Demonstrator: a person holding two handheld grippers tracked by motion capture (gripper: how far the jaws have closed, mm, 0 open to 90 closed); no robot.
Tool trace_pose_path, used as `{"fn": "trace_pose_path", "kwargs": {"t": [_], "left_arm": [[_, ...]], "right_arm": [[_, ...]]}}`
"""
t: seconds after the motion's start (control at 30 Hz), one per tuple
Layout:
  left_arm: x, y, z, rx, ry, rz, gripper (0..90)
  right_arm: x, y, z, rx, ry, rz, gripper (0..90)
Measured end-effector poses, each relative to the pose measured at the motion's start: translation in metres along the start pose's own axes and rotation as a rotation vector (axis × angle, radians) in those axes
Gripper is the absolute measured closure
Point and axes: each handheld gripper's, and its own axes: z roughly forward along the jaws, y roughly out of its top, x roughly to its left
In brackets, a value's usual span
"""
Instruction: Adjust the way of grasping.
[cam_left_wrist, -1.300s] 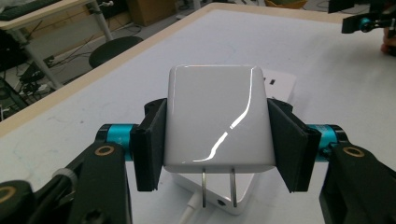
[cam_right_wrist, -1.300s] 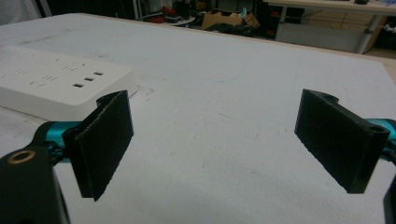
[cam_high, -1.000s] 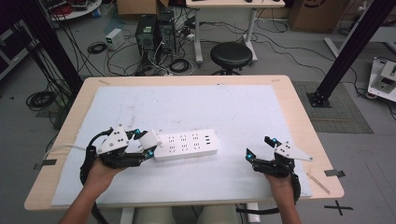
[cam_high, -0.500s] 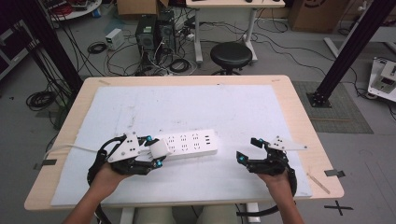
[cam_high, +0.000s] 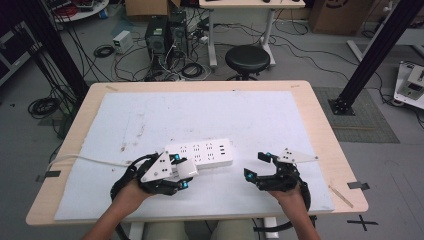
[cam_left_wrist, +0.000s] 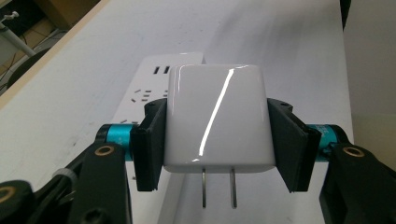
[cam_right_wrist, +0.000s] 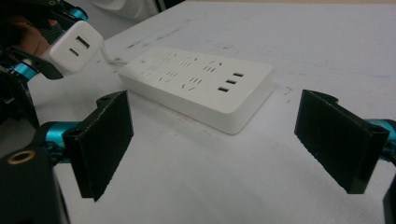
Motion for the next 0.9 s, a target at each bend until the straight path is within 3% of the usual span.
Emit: {"fn": "trace_pose_path", "kwargs": {"t": [0.27, 0.5, 0.67, 0.9], "left_arm": [[-0.009, 0.003, 0.015, 0.039, -0.017, 0.049, 42.5], [-0.017, 0.003, 0.023, 0.055, -0.004, 0.083, 42.5], [-0.021, 0.006, 0.028, 0.069, 0.01, 0.125, 42.5], [-0.024, 0.01, 0.032, 0.071, 0.01, 0.147, 42.5]], "right_arm": [[0.01, 0.001, 0.013, 0.03, 0.044, -0.009, 11.8], [0.015, -0.001, 0.022, 0.071, 0.086, -0.008, 11.8], [0.017, -0.001, 0.027, 0.097, 0.128, 0.017, 11.8], [0.015, 0.0, 0.029, 0.112, 0.189, 0.076, 11.9]]}}
